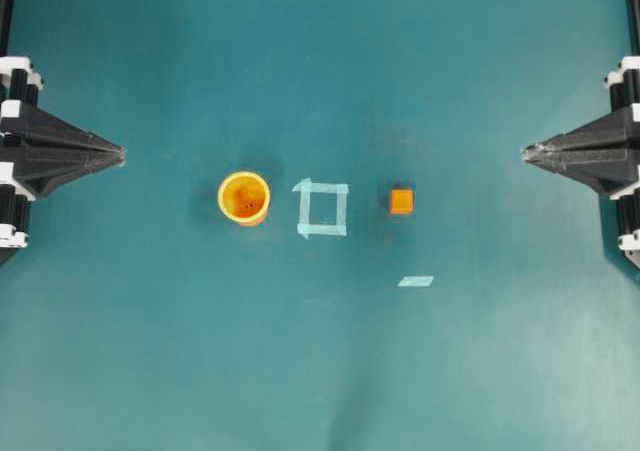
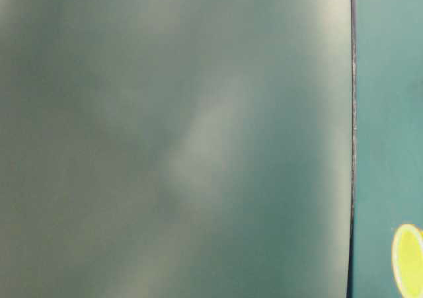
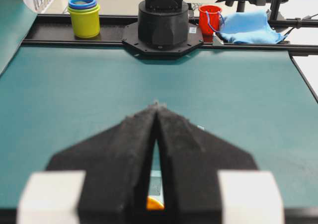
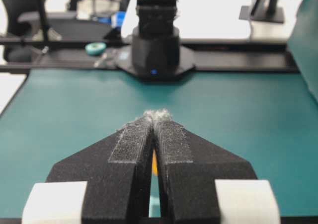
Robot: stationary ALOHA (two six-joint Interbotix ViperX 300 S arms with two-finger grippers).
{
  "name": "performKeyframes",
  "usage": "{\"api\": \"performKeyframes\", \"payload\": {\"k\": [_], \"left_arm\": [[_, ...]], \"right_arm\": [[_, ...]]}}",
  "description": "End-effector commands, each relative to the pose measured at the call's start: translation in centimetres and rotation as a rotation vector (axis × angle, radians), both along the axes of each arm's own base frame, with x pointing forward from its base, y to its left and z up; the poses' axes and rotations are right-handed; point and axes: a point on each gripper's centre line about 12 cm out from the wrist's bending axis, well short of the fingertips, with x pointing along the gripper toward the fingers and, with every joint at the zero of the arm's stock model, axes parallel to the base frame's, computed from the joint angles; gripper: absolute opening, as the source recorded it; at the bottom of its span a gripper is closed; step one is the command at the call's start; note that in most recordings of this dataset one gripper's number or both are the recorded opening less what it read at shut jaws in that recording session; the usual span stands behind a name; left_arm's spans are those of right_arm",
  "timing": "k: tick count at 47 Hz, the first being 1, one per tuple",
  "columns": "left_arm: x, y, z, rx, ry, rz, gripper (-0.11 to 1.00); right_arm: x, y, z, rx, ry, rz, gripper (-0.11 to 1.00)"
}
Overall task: Move the block to the right with right arm.
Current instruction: 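Open the right gripper and move it left toward the orange block, then lower the open right gripper around the orange block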
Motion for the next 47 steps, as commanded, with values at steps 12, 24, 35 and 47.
{"api": "performKeyframes", "payload": {"k": [12, 24, 35, 47], "left_arm": [[0.5, 0.0, 1.3, 0.009, 0.049, -0.001, 0.00], [0.5, 0.0, 1.2, 0.012, 0.057, -0.001, 0.00], [0.6, 0.0, 1.2, 0.012, 0.058, 0.000, 0.00], [0.6, 0.0, 1.1, 0.014, 0.063, -0.001, 0.00]], "right_arm": [[0.9, -0.2, 0.6, -0.001, 0.058, -0.011, 0.00], [1.8, -0.9, 0.4, -0.006, 0.086, -0.040, 0.00], [3.5, -1.2, -0.7, -0.003, 0.152, -0.052, 0.12], [6.3, -1.8, -2.3, 0.005, 0.247, -0.068, 0.51]]}}
